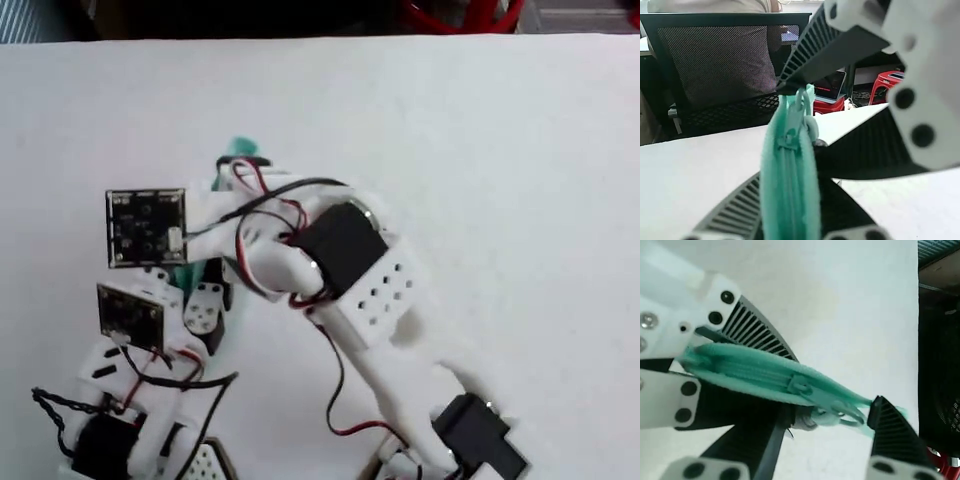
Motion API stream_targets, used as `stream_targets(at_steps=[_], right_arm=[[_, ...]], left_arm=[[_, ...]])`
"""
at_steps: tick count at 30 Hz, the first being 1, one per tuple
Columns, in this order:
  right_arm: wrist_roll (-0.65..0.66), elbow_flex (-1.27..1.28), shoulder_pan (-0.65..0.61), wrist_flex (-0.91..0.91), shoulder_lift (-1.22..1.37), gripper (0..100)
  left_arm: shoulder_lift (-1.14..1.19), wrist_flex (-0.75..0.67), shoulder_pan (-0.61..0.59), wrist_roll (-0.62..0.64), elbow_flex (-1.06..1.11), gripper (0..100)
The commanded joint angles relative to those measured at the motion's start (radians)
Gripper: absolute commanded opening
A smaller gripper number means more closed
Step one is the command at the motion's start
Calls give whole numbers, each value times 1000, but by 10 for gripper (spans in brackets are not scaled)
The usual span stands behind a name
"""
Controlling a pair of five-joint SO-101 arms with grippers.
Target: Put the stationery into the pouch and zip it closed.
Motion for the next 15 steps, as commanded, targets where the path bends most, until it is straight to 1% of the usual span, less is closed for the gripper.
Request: stream_targets(at_steps=[1,2,4,5,8,15], right_arm=[[37,-26,-1,16,-1,33],[41,-26,1,18,-5,6],[38,-29,18,18,-19,57],[38,-32,22,18,-28,60],[38,-31,27,16,-67,12],[35,-34,28,10,-90,19]], left_arm=[[8,20,16,-6,14,23],[8,20,16,-6,14,23],[8,20,16,-6,14,23],[8,20,16,-6,14,23],[8,20,16,-6,14,23],[8,20,16,-5,14,23]])
